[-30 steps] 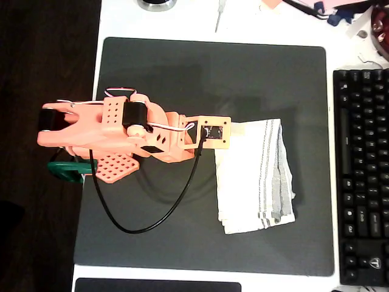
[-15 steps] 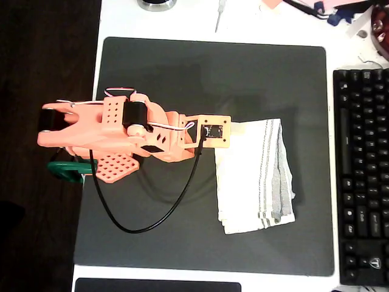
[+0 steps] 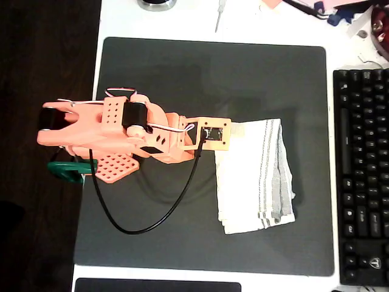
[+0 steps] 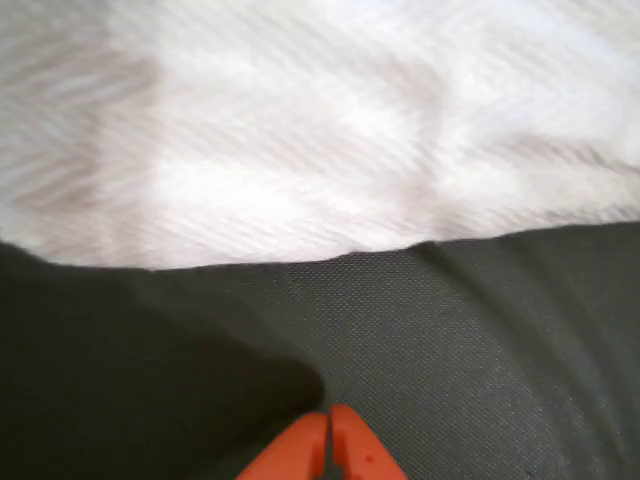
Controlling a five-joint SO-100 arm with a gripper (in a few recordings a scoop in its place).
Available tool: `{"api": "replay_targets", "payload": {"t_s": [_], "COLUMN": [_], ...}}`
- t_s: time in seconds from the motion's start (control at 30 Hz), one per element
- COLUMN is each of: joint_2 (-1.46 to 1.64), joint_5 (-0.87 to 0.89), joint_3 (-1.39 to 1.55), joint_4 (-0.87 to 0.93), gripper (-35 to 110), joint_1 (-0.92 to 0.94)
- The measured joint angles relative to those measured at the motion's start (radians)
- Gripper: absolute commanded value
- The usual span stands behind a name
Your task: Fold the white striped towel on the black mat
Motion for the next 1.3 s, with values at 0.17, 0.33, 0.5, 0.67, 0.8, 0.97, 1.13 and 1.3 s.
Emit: {"api": "replay_targets", "payload": {"t_s": [0.17, 0.33, 0.5, 0.67, 0.8, 0.97, 1.13, 1.3], "joint_2": [0.0, 0.0, 0.0, 0.0, 0.0, 0.0, 0.0, 0.0], "joint_5": [0.0, 0.0, 0.0, 0.0, 0.0, 0.0, 0.0, 0.006], "joint_3": [0.0, 0.0, 0.0, 0.0, 0.0, 0.0, 0.0, 0.0], "joint_4": [0.0, 0.0, 0.0, 0.0, 0.0, 0.0, 0.0, 0.0], "gripper": [0, 0, 0, 0, 0, 0, 0, 0], "joint_1": [-0.015, -0.008, -0.008, -0.008, -0.008, -0.008, -0.008, 0.015]}}
